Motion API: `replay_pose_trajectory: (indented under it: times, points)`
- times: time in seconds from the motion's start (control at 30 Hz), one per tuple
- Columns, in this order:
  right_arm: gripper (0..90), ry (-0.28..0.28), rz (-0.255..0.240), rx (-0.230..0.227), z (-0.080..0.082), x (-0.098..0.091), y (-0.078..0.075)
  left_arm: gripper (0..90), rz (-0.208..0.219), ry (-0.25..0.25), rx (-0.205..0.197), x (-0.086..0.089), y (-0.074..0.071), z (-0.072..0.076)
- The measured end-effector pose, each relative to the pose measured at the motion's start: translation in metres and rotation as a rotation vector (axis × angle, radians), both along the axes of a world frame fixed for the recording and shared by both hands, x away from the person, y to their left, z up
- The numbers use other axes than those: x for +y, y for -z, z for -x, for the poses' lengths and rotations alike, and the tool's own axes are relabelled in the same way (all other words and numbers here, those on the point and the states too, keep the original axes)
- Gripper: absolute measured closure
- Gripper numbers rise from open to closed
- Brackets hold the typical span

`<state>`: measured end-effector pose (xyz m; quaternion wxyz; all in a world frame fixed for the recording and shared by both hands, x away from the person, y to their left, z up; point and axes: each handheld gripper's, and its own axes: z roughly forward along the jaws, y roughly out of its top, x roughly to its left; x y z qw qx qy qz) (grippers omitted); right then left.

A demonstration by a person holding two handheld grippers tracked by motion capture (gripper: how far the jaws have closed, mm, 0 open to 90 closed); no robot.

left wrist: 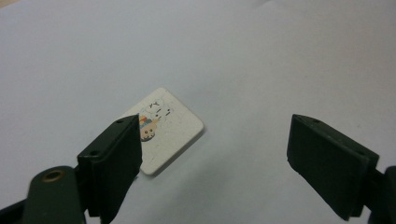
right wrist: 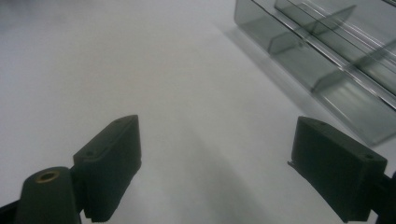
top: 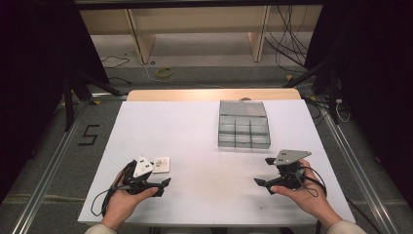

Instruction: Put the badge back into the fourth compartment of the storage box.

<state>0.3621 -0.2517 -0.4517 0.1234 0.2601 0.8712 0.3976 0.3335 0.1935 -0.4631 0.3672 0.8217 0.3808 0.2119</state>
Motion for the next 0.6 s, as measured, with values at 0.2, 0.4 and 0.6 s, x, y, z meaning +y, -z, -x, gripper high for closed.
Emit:
replay_pose_trajectory:
  times: [0.2, 0.4, 0.6]
  points:
    - [16.6, -0.061, 0.013, 0.004, -0.013, 0.036, 0.0, 17.6, 0.0, 0.002, 0.0, 0.0, 0.0, 0.0]
    - [16.9, -0.117, 0.044, -0.009, -0.027, 0.08, 0.001, 17.0, 0.001, 0.001, 0.004, 0.0, 0.002, 0.0]
    - [17.1, -0.173, 0.048, -0.037, -0.041, 0.126, 0.001, 16.9, 0.003, 0.006, 0.004, 0.0, 0.001, 0.0]
